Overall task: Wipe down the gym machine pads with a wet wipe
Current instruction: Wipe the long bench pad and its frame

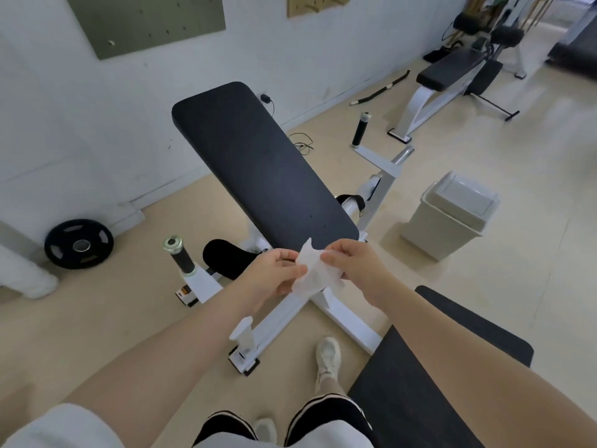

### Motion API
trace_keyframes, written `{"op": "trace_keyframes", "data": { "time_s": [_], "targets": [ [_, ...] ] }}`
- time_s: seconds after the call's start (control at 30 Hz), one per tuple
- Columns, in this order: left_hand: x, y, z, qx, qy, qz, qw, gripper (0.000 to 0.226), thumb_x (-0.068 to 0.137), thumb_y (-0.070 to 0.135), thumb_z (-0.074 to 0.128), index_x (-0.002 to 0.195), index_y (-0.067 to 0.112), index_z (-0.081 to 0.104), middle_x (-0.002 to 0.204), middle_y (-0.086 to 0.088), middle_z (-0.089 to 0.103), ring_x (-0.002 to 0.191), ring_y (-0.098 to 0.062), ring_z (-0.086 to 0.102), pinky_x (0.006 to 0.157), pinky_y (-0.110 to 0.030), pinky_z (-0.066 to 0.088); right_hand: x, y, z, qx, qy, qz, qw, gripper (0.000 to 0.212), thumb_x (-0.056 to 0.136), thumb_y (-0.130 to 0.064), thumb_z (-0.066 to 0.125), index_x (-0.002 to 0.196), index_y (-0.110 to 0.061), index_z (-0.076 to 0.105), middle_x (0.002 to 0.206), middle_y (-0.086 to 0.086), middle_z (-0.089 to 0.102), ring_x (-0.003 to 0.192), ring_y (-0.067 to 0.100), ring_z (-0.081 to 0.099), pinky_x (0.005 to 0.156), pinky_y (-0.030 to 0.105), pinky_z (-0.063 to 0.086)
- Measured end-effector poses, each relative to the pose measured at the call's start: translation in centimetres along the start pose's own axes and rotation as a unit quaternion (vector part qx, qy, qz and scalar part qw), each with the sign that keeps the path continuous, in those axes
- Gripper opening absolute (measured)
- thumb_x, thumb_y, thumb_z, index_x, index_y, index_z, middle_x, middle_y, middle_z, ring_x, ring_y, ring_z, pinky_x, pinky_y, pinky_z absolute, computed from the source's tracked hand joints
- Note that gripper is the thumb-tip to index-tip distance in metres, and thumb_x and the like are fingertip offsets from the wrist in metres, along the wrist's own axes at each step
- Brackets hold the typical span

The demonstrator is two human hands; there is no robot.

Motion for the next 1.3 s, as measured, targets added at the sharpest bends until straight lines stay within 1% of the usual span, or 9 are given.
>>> {"op": "trace_keyframes", "data": {
  "time_s": [0.17,0.4,0.57,0.63,0.7,0.9,1.07,1.17,1.3],
  "targets": [
    [7.9,2.9,-0.3,0.019,0.034,0.010,0.999,0.012,0.089,0.005,0.058,0.100,0.006,0.060,0.085,-0.005,0.068,0.068,-0.007,0.067,0.059,-0.016,0.052,10.0,-2.1,-2.5,0.011,-0.060,0.012,0.998,0.018,0.088,-0.014,0.062,0.071,-0.017,0.056,0.071,-0.002,0.057,0.068,0.014,0.053,0.058,0.022,0.043],
    [17.1,7.6,-0.9,-0.014,0.137,-0.008,0.991,0.017,0.093,0.003,0.048,0.080,0.008,0.059,0.053,0.006,0.057,0.043,0.000,0.052,0.045,-0.011,0.043,22.0,-4.6,-6.3,0.099,-0.091,0.086,0.987,0.021,0.091,-0.011,0.056,0.071,-0.012,0.051,0.078,0.005,0.056,0.075,0.020,0.054,0.073,0.027,0.050],
    [21.3,7.9,-1.8,-0.108,0.234,-0.056,0.965,0.011,0.090,0.008,0.055,0.084,0.011,0.063,0.087,-0.008,0.064,0.082,-0.018,0.063,0.069,-0.028,0.055,25.8,-7.8,-5.0,-0.152,-0.047,-0.123,0.980,0.006,0.089,-0.017,0.050,0.084,-0.018,0.053,0.075,-0.007,0.055,0.066,0.007,0.051,0.058,0.014,0.041],
    [22.1,8.0,-2.0,-0.158,0.230,-0.070,0.958,0.009,0.090,0.007,0.056,0.087,0.008,0.064,0.094,-0.012,0.066,0.085,-0.020,0.065,0.067,-0.028,0.054,26.0,-8.3,-3.5,-0.221,-0.104,-0.184,0.952,0.014,0.092,-0.015,0.046,0.101,-0.019,0.057,0.082,-0.008,0.058,0.072,0.003,0.054,0.059,0.009,0.042],
    [22.8,8.5,-2.3,-0.188,0.207,-0.070,0.958,0.013,0.090,0.007,0.054,0.095,0.005,0.066,0.096,-0.012,0.069,0.086,-0.021,0.068,0.071,-0.029,0.055,26.1,-8.4,-2.0,-0.297,-0.144,-0.237,0.914,0.024,0.095,-0.018,0.043,0.115,-0.020,0.058,0.095,-0.001,0.060,0.082,0.010,0.056,0.071,0.017,0.047],
    [25.0,11.2,-5.3,-0.303,0.157,-0.069,0.937,0.034,0.092,0.015,0.034,0.107,0.001,0.061,0.089,-0.011,0.070,0.073,-0.019,0.069,0.063,-0.028,0.053,29.3,-10.0,0.9,-0.408,-0.169,-0.323,0.837,0.027,0.093,-0.022,0.049,0.116,-0.012,0.056,0.110,0.002,0.061,0.102,0.020,0.054,0.085,0.028,0.047],
    [27.2,12.9,-9.4,-0.210,0.130,-0.047,0.968,0.035,0.094,0.020,0.035,0.109,0.008,0.065,0.102,-0.006,0.071,0.100,-0.019,0.065,0.093,-0.033,0.049,33.5,-12.8,2.6,-0.420,-0.161,-0.304,0.840,0.029,0.093,-0.011,0.047,0.118,-0.018,0.060,0.119,-0.001,0.055,0.097,0.017,0.057,0.081,0.022,0.044],
    [28.6,13.4,-13.1,-0.129,0.194,-0.059,0.971,0.029,0.095,0.016,0.040,0.114,0.012,0.062,0.104,-0.001,0.070,0.098,-0.013,0.064,0.087,-0.026,0.050,36.9,-15.0,3.4,-0.408,-0.137,-0.231,0.873,0.025,0.093,-0.015,0.047,0.109,-0.018,0.065,0.115,-0.002,0.060,0.098,0.014,0.057,0.080,0.017,0.038],
    [30.7,13.2,-19.8,0.022,0.310,-0.048,0.949,0.038,0.092,0.015,0.046,0.129,0.012,0.049,0.117,-0.004,0.060,0.104,-0.018,0.057,0.085,-0.026,0.044,41.1,-18.1,4.7,-0.382,-0.131,-0.175,0.898,0.019,0.089,-0.019,0.051,0.101,-0.021,0.066,0.100,-0.004,0.067,0.085,0.014,0.061,0.076,0.025,0.048]
  ]
}}
Point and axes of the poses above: each hand's wrist, its own x-axis towards the middle knuckle, its own z-axis out of the palm, y = z × x, the point moved 5 cm from there along x, towards the middle knuckle
